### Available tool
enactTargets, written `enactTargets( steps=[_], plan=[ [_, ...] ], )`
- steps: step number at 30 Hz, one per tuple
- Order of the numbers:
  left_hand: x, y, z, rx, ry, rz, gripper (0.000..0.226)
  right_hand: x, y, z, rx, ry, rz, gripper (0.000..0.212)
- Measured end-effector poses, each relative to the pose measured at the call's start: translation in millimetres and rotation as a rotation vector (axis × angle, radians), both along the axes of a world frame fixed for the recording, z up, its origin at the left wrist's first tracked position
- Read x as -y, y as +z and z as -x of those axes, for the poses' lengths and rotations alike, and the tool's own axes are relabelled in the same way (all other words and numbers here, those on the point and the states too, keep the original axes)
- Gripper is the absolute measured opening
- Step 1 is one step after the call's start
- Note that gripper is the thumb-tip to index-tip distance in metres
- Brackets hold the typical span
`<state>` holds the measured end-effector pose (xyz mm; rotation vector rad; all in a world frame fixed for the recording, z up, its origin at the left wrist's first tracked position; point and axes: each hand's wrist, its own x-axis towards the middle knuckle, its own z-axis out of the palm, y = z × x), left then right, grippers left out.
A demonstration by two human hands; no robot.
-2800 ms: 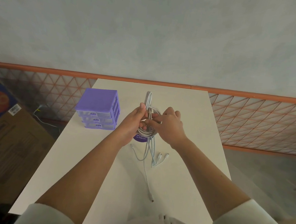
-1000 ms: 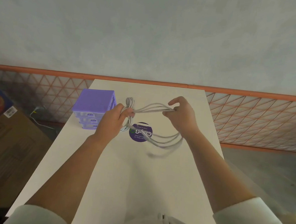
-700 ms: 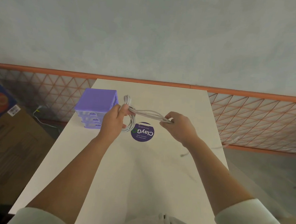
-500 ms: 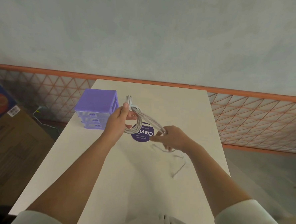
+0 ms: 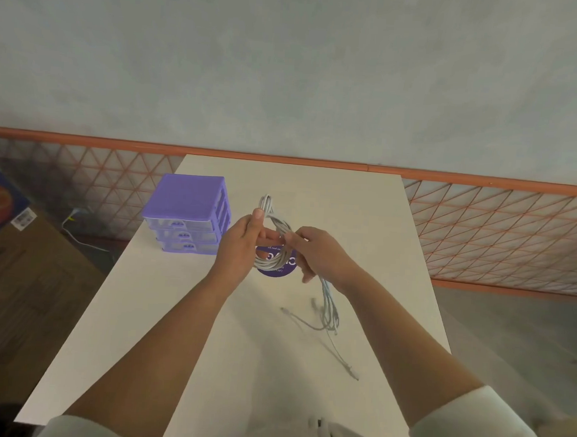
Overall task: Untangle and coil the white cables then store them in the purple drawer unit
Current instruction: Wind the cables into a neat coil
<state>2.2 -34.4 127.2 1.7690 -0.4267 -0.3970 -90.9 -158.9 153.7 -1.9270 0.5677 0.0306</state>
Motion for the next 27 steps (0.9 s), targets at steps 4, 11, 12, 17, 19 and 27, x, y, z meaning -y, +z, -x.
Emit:
enactTargets(
  steps=[4,11,12,17,19,27],
  plan=[
    [3.4,-0.7,2.3,-0.026,0.116,-0.024,0.051,-3.9,2.5,-2.3,-0.026,-0.031,-0.009,0.033],
    [9.8,0.6,2.1,-0.202,0.222,0.011,0.052,-11.6,9.7,-1.4,-0.055,-0.024,0.007,0.040],
    [10.7,0.1,1.9,-0.209,0.229,0.015,0.052,-11.2,11.2,-1.0,-0.076,-0.002,0.013,0.038],
    [10.2,3.8,-1.5,-0.283,0.277,0.030,0.049,-4.6,19.6,-0.2,-0.172,0.070,-0.109,0.034],
    [10.7,7.5,-3.1,-0.320,0.283,0.071,0.047,1.6,22.0,0.8,-0.168,0.064,-0.199,0.032],
    [5.9,6.9,-18.5,-0.501,0.086,0.140,0.042,7.4,7.3,5.1,-0.160,-0.045,-0.154,0.026]
  ],
)
